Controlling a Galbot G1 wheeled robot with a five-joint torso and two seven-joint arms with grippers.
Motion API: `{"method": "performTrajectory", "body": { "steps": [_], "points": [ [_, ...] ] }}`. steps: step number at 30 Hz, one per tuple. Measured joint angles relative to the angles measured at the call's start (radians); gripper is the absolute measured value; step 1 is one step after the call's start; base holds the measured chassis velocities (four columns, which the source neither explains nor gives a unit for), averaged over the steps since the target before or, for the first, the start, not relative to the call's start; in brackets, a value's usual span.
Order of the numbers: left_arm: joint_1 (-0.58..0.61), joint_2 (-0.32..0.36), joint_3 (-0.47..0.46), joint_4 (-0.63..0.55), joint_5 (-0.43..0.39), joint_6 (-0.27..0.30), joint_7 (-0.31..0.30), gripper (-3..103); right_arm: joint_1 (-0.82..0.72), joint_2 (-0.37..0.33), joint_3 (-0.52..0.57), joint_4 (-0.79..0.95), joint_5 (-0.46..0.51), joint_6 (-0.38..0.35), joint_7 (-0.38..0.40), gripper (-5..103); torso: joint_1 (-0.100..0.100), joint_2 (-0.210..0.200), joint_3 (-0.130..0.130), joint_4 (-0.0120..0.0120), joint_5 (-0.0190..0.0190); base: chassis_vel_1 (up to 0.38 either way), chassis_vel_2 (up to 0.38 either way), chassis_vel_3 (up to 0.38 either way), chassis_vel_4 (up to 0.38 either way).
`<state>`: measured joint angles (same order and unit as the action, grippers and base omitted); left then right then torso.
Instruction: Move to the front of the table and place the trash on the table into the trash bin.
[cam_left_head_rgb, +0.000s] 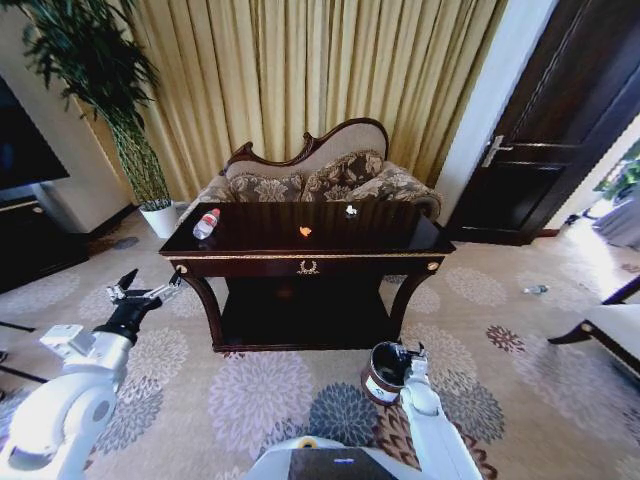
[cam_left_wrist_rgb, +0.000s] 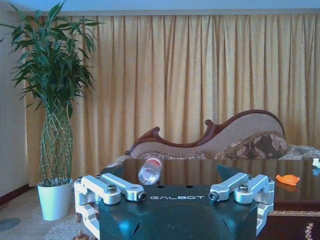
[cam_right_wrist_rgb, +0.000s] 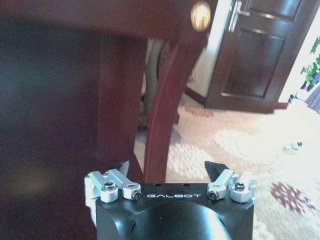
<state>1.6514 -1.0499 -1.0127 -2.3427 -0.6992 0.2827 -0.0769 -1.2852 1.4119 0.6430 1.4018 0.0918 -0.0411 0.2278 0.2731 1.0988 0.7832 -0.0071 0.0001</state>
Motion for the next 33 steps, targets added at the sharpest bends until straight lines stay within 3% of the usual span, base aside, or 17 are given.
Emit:
{"method": "performTrajectory", "body": {
  "steps": [5, 7, 11, 18, 23, 27, 33],
  "points": [
    [0.002, 0.0, -0.004, -0.001, 0.0, -0.001, 0.0, 100, -0.031, -0.029, -0.019, 0.141, 0.041, -0.05, 0.0, 95, 0.0, 0.0, 0.0, 0.0, 0.0, 0.0, 0.0, 0.0, 0.0],
    [0.004, -0.001, -0.005, -0.004, 0.0, -0.002, 0.0, 100, -0.046, -0.066, -0.04, 0.267, 0.099, -0.096, 0.017, 100, 0.0, 0.0, 0.0, 0.0, -0.0001, 0.0, 0.0, 0.0, 0.0],
    [0.006, -0.002, -0.006, -0.009, 0.0, -0.002, -0.001, 100, -0.043, -0.149, -0.079, 0.404, 0.173, -0.131, 0.061, 100, 0.0, 0.0, 0.0, 0.0, -0.0001, 0.0, 0.0, 0.0, 0.0],
    [0.007, 0.001, -0.013, -0.018, -0.01, -0.002, -0.006, 100, -0.017, -0.228, -0.136, 0.615, 0.322, -0.193, 0.142, 100, 0.0, 0.0, 0.0, 0.0002, 0.0, 0.0, 0.0, 0.0, 0.0],
    [0.006, 0.002, -0.014, -0.018, -0.011, 0.0, -0.007, 100, -0.019, -0.241, -0.158, 0.689, 0.356, -0.202, 0.143, 100, 0.0, 0.0, 0.0, 0.0002, -0.0001, 0.0, 0.0, 0.0, 0.0],
    [0.001, 0.003, -0.01, -0.021, -0.011, 0.004, -0.01, 100, -0.036, -0.238, -0.173, 0.745, 0.354, -0.207, 0.081, 100, 0.0, 0.0, 0.0, -0.0001, -0.0001, 0.0, 0.0, 0.0, 0.0],
    [0.001, 0.005, -0.013, -0.025, -0.012, 0.007, -0.014, 100, -0.033, -0.22, -0.195, 0.737, 0.329, -0.183, 0.052, 100, 0.0, 0.0, 0.0, 0.0001, -0.0001, 0.0, 0.0, 0.0, 0.0]
  ]
}}
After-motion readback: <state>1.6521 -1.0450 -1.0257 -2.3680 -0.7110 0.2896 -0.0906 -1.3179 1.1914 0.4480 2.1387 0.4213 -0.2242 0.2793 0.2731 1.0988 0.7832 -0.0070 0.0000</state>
